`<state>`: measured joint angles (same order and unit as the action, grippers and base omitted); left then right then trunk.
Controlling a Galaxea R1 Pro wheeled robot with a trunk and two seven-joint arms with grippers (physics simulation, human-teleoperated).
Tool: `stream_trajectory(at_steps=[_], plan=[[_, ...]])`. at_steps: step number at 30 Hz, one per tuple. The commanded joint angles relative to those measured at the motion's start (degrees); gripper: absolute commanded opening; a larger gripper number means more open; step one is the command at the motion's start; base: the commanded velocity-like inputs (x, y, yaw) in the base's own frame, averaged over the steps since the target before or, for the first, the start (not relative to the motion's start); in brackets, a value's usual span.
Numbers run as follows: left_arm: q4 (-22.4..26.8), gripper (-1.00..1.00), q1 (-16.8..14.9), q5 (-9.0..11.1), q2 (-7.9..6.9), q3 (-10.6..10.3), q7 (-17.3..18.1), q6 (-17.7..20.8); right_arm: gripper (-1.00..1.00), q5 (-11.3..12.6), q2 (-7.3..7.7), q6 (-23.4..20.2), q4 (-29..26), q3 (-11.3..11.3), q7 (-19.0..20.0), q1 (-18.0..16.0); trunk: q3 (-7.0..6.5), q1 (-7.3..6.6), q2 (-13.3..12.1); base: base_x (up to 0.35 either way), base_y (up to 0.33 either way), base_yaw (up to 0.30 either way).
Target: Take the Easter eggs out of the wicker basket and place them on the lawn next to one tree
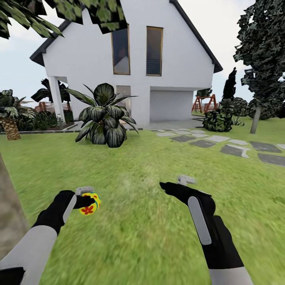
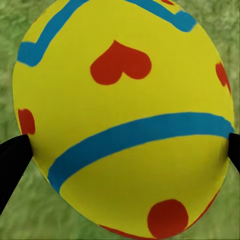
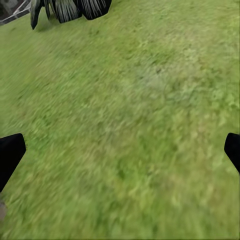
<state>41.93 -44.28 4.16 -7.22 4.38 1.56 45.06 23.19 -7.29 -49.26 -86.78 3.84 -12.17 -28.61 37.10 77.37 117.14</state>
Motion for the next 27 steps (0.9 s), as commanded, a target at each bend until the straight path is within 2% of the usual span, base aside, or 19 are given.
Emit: stream_trajectory(at_steps=[1, 6, 27], plan=[[0.0, -1.00, 0.0, 0.4, 0.06, 0.1, -0.5, 0.3, 1.00, 0.6, 0.00, -0.1, -0.1, 0.0, -0.6, 0.0, 0.07, 0.03, 0.0, 0.335, -0.066, 0.252], [0.0, -1.00, 0.0, 0.5, 0.18, 0.1, -1.6, 0.3, 1.00, 0.6, 0.00, -0.2, -0.1, 0.1, -0.5, 0.0, 0.07, 0.03, 0.0, 0.335, -0.032, 0.084], [0.0, -1.00, -0.1, 0.4, 0.20, 0.1, -1.6, 0.3, 1.00, 1.2, 0.02, -0.1, -0.1, 0.0, -0.5, 0.0, 0.07, 0.03, 0.0, 0.335, -0.003, 0.041]])
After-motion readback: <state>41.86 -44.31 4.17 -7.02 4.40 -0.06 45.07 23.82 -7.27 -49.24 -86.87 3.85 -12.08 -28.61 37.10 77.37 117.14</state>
